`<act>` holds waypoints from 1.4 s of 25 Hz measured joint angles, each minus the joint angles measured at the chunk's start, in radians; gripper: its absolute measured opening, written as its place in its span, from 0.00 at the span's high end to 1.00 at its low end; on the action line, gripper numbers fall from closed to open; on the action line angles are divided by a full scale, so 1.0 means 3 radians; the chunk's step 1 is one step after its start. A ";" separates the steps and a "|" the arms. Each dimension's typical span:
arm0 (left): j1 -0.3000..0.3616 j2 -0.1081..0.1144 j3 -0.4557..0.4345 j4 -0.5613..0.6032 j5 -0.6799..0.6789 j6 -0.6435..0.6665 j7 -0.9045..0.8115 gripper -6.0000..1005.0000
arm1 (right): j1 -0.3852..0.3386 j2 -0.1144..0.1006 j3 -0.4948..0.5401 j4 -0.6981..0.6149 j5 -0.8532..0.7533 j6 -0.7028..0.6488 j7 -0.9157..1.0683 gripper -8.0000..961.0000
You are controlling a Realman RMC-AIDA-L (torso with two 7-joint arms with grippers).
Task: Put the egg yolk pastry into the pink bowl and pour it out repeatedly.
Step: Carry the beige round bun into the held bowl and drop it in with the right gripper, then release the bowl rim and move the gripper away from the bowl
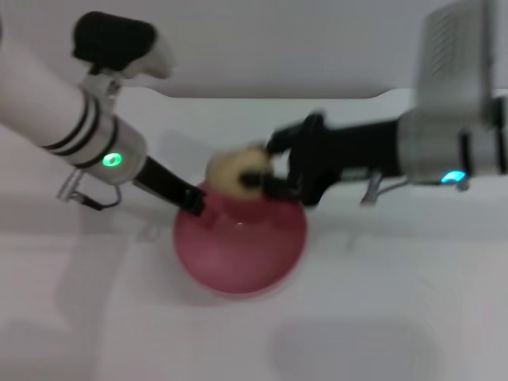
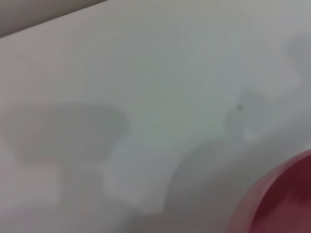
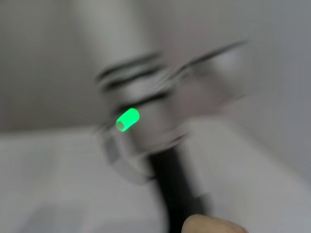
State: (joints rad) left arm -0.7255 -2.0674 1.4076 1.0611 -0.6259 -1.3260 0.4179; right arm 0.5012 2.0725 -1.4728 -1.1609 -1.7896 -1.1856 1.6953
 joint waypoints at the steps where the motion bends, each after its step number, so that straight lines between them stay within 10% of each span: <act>1: -0.0025 0.0000 0.0058 0.0000 -0.0019 0.0010 -0.0025 0.99 | 0.0026 0.0003 -0.0115 0.0018 -0.0081 0.0023 0.0009 0.65; 12: -0.0111 0.0015 0.0119 0.0029 -0.0061 -0.0003 -0.0071 0.99 | 0.0224 0.0000 -0.0548 -0.0020 -0.0727 0.0012 0.0806 0.73; 17: -0.0119 0.0024 0.0110 0.0054 -0.0060 -0.0009 -0.0072 0.99 | 0.0191 0.0006 -0.0489 -0.0106 -0.0716 -0.0027 0.0811 0.57; 23: -0.0150 0.0023 0.0144 0.0038 -0.0037 -0.0009 -0.0072 0.99 | 0.0032 0.0024 -0.0058 -0.0223 -0.0466 0.0088 0.0752 0.34; 35: -0.0205 0.0000 0.0539 -0.0016 -0.0058 0.0053 -0.0076 0.98 | -0.0420 -0.0001 0.0952 0.0153 0.0918 0.0177 -0.0203 0.34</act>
State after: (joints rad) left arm -0.7870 -2.0675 1.5692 1.0564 -0.6432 -1.3101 0.3950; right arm 0.3753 2.0723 -1.1874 -1.1149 -1.5141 -1.1325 1.6345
